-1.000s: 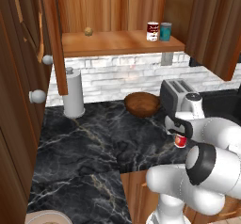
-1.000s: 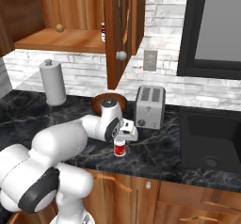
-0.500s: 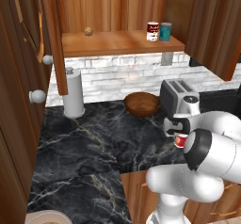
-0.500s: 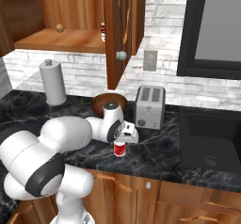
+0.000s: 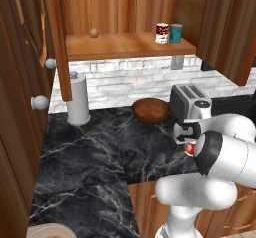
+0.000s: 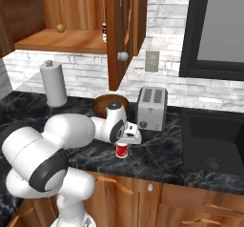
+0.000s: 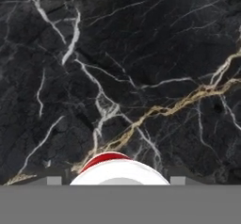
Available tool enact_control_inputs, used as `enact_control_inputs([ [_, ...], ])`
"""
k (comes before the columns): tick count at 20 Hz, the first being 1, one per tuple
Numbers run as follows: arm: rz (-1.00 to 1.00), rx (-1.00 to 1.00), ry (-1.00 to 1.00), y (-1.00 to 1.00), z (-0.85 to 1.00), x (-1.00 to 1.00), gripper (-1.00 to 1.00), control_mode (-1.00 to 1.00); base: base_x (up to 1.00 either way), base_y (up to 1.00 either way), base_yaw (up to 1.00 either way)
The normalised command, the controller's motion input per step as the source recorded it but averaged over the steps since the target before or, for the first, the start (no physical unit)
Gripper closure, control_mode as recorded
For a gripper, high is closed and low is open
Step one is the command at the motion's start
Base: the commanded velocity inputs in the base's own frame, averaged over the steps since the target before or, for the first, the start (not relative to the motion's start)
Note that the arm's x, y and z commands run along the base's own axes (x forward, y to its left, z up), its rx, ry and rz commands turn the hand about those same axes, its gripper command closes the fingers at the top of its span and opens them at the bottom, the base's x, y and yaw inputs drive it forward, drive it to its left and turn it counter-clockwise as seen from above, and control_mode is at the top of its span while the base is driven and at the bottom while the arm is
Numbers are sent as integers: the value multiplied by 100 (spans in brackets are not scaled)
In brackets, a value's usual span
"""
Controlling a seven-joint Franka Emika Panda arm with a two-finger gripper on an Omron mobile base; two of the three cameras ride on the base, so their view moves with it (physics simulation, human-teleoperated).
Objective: Pick the cans from the counter and place them in their designated side in the cabinet.
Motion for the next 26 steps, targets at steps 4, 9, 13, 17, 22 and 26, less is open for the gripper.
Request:
enact_control_inputs([
  [4,0,2,1,-2,-6,-1,100,-100,0,0,0],
  [9,0,4,-2,5,2,-9,100,-100,0,0,0],
  [13,0,3,-5,21,31,-15,100,-100,0,0,0],
  [17,0,1,-3,27,32,-9,100,-100,0,0,0],
  [22,0,0,-3,28,25,-5,100,-100,0,0,0],
  [26,0,0,-4,24,30,-4,100,-100,0,0,0],
])
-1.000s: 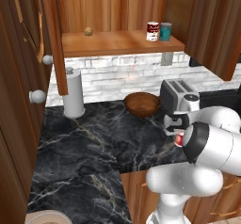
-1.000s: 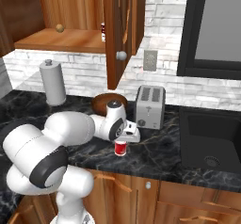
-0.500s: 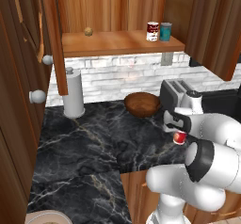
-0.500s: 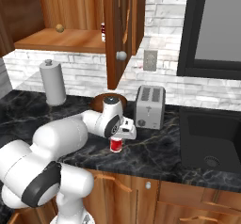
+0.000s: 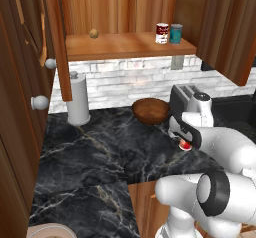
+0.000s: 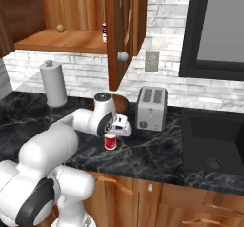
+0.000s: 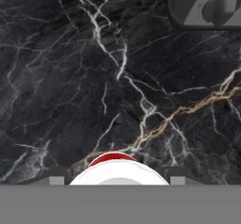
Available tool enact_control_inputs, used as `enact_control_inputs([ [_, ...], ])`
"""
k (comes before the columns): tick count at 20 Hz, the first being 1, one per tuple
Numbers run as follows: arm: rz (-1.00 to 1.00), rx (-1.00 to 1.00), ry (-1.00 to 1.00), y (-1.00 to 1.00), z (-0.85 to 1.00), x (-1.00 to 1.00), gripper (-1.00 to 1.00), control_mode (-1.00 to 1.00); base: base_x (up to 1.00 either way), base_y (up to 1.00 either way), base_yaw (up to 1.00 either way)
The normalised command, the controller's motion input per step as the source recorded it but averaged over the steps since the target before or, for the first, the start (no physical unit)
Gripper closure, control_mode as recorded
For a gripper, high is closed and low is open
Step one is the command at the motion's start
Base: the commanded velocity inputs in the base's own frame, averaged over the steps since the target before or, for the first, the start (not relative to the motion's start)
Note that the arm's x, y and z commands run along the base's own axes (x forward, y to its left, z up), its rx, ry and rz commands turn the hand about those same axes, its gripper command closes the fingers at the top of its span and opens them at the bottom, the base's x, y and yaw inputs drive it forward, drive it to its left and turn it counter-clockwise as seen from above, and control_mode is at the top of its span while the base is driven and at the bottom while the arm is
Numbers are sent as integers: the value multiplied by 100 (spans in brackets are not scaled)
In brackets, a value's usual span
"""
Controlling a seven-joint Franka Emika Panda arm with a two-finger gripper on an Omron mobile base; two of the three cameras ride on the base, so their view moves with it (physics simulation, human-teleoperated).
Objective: Pick the cans from the counter and place them in their designated side in the cabinet.
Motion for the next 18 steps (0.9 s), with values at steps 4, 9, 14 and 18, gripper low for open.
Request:
enact_control_inputs([
  [4,0,0,-4,24,33,-1,100,-100,0,0,0],
  [9,2,0,-4,22,30,-1,100,-100,0,0,0],
  [14,3,1,-4,21,32,-4,100,-100,0,0,0],
  [18,3,1,-4,19,32,0,100,-100,0,0,0],
])
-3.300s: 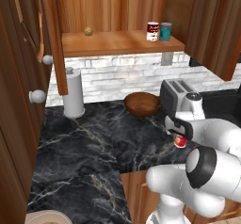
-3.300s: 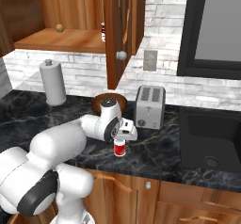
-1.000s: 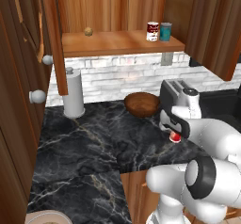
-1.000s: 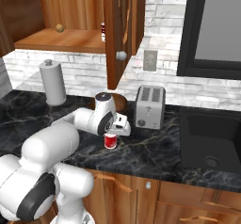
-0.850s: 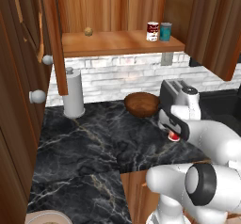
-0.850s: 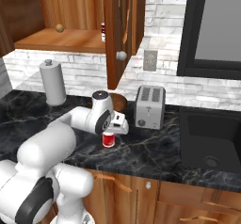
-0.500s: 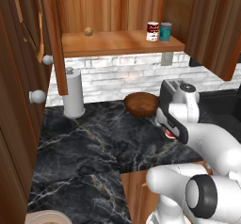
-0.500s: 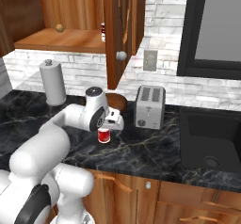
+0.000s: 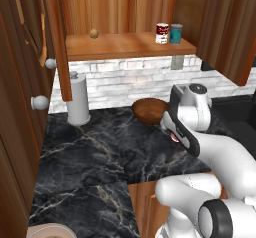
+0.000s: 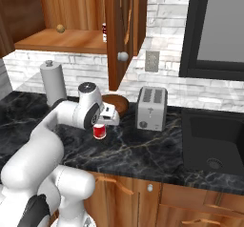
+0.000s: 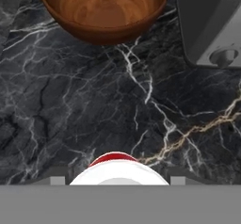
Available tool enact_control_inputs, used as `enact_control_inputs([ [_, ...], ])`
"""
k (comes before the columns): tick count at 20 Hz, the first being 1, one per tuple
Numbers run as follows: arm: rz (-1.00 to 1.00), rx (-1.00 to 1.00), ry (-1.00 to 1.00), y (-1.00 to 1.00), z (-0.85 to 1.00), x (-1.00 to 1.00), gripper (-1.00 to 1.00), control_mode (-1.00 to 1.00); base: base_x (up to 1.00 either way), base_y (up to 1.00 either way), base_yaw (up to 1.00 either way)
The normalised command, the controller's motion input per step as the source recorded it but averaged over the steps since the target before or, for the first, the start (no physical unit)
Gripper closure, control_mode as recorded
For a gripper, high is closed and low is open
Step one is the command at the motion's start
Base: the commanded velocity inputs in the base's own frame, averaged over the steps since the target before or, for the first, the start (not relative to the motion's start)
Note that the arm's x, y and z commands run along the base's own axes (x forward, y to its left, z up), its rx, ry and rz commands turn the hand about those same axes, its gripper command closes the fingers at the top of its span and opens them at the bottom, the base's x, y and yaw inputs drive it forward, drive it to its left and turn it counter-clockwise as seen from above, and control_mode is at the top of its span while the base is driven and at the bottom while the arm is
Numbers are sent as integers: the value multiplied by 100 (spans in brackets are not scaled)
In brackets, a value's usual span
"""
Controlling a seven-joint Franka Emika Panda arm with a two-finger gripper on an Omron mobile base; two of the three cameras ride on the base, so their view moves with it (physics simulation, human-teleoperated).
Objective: Pick the cans from the counter and place them in their designated side in the cabinet.
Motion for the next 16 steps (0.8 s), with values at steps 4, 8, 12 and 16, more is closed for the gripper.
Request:
enact_control_inputs([
  [4,3,1,-5,15,29,-1,100,-100,0,0,0],
  [8,2,0,-7,18,25,-5,100,-100,0,0,0],
  [12,2,0,-7,20,29,-4,100,-100,0,0,0],
  [16,2,0,-11,17,30,-5,100,-100,0,0,0],
])
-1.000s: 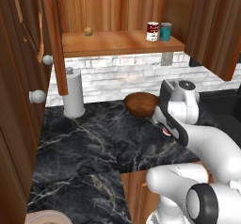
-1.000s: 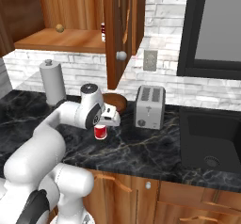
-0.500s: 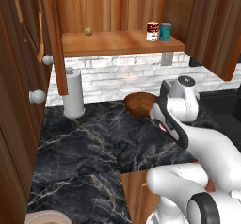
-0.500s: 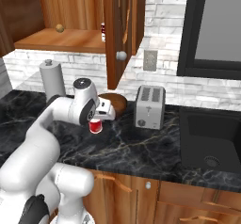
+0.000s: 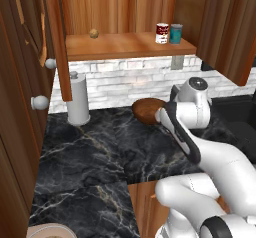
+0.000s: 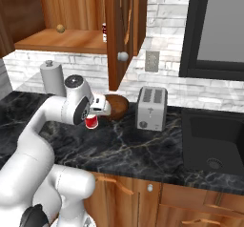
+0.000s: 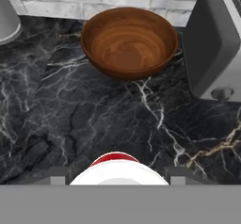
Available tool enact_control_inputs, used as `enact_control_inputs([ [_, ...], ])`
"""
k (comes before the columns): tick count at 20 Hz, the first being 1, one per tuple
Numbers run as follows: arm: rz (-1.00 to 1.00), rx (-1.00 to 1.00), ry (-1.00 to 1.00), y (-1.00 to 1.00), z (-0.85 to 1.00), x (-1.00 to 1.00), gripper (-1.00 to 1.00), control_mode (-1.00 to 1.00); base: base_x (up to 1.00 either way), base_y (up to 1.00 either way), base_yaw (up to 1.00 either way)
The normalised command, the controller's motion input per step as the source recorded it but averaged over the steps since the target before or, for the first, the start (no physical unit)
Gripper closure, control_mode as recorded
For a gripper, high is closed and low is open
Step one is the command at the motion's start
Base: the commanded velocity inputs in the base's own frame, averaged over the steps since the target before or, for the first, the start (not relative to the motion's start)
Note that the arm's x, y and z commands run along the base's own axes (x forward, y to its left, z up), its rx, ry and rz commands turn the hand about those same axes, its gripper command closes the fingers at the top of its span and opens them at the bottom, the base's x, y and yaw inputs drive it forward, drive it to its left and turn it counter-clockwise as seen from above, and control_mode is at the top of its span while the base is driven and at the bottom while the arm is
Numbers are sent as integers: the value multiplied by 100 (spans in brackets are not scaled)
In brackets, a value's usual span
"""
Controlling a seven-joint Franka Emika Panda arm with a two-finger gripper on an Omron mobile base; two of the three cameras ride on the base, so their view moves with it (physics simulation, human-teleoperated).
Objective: Pick the cans from the counter and place them in their designated side in the cabinet.
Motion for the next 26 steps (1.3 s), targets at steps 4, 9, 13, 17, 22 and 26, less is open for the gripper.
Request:
enact_control_inputs([
  [4,1,0,-8,12,33,-20,100,-100,0,0,0],
  [9,1,0,-4,10,38,-22,100,-100,0,0,0],
  [13,1,0,-4,6,37,-25,100,-100,0,0,0],
  [17,1,0,-5,3,35,-26,100,-100,0,0,0],
  [22,1,0,-6,7,35,-21,100,-100,0,0,0],
  [26,2,0,-6,8,36,-20,100,-100,0,0,0],
])
